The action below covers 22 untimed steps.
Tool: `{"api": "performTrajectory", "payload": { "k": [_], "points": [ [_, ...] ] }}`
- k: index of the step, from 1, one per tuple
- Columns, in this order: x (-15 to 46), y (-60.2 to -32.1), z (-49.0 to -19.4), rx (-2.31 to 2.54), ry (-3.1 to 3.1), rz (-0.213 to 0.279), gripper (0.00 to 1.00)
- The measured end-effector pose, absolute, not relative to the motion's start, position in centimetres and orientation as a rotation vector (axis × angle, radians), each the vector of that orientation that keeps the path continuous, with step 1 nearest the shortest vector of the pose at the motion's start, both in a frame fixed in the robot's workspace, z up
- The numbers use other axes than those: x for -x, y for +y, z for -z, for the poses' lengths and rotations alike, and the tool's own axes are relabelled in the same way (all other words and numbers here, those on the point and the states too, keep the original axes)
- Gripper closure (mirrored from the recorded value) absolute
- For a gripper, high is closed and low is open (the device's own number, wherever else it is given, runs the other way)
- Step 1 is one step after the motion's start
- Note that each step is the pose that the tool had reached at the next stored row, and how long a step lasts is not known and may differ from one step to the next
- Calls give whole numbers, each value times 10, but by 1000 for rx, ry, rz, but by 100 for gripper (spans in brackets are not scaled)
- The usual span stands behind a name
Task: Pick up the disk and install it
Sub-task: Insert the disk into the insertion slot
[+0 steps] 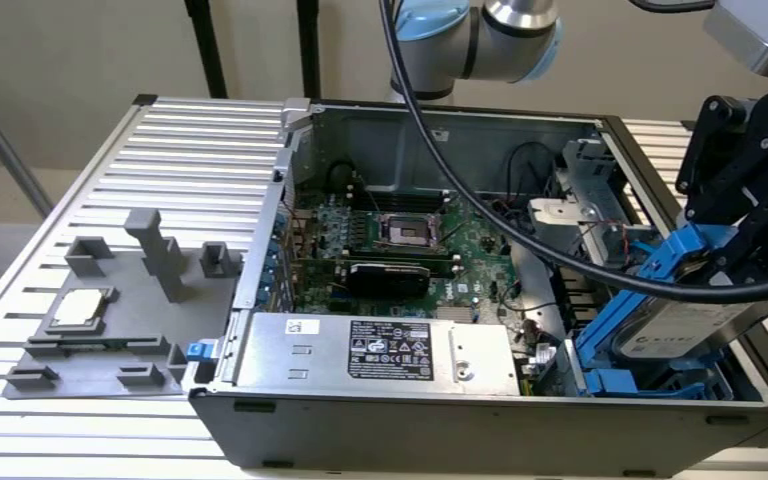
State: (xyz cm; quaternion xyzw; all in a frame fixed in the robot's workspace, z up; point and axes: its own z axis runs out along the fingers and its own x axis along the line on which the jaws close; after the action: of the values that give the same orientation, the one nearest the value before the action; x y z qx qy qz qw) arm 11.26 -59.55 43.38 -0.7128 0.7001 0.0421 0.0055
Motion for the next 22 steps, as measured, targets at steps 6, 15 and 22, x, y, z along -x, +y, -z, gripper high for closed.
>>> {"api": "performTrajectory", "payload": {
  "k": [6,15,22],
  "points": [
    [-113,-591,-431,2226,2197,-132,67],
    [-111,-590,-423,2224,2199,-131,67],
    [-108,-590,-415,2225,2199,-131,67]
  ]
}}
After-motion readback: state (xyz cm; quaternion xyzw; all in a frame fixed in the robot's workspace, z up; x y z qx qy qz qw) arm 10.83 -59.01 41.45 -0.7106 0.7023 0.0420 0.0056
